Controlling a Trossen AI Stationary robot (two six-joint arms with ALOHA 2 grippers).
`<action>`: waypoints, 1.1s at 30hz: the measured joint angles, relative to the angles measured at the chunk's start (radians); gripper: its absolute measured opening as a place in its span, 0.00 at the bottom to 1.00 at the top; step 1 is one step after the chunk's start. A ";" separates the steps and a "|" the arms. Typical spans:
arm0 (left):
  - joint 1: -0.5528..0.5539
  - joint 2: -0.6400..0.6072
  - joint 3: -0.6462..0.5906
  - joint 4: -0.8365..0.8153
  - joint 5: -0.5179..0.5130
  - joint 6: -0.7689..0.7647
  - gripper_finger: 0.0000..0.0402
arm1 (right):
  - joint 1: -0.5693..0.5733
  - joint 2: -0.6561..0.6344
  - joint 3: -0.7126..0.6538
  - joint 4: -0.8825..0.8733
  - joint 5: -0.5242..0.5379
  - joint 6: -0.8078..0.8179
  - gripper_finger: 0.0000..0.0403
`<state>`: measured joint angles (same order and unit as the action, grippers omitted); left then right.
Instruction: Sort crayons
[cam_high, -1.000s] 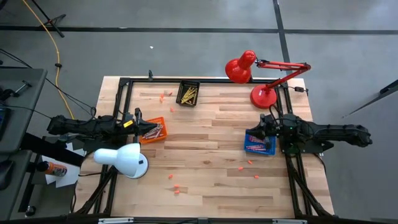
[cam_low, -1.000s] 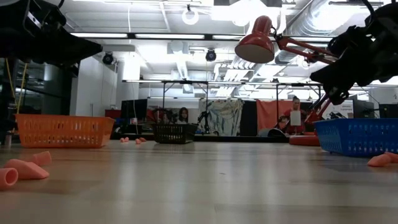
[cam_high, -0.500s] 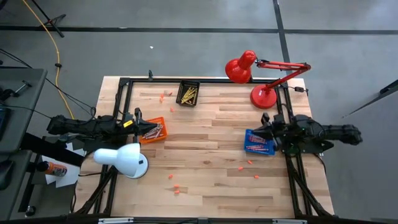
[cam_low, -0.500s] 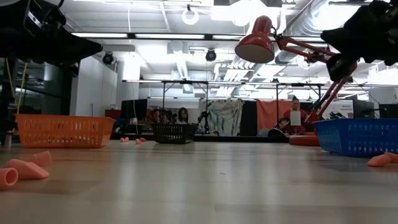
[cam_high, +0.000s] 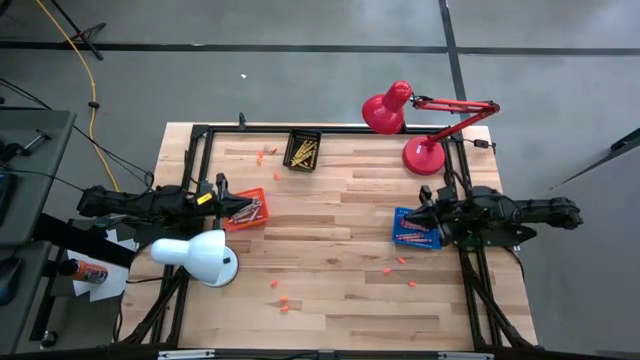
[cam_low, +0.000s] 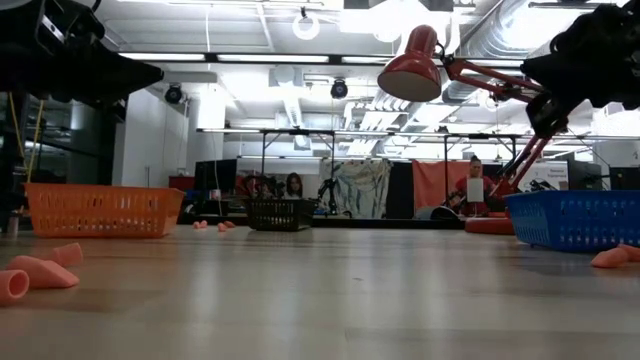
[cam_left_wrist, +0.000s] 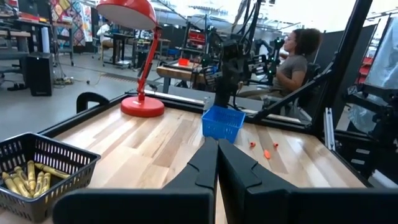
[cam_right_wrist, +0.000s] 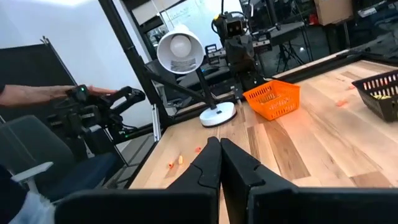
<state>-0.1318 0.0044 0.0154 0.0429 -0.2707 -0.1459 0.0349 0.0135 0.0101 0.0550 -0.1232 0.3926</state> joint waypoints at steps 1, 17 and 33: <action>0.000 0.000 0.000 0.001 0.000 0.000 0.00 | 0.000 0.000 0.000 -0.008 0.000 0.000 0.00; 0.000 0.002 0.000 0.001 0.002 0.000 0.00 | 0.000 0.000 -0.001 -0.022 0.000 0.000 0.00; 0.000 0.002 -0.001 0.001 0.002 0.000 0.00 | 0.000 0.000 -0.001 -0.022 0.000 0.000 0.00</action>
<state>-0.1316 0.0063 0.0147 0.0441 -0.2687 -0.1459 0.0349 0.0135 0.0090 0.0334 -0.1230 0.3927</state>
